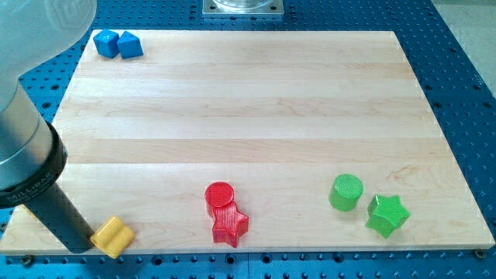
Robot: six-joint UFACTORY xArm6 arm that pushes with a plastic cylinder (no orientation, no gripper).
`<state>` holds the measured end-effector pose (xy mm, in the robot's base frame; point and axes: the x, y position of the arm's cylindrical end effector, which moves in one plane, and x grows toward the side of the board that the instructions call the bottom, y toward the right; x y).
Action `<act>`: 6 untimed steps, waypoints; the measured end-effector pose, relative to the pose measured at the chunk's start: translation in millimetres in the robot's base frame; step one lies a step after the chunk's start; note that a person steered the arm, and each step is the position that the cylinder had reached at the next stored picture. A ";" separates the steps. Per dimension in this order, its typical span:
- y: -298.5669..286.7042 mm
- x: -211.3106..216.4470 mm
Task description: Move the heart to the right
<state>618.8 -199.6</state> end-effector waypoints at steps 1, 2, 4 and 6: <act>34.0 -7.3; 83.3 -17.3; 96.3 -71.8; 250.0 -96.4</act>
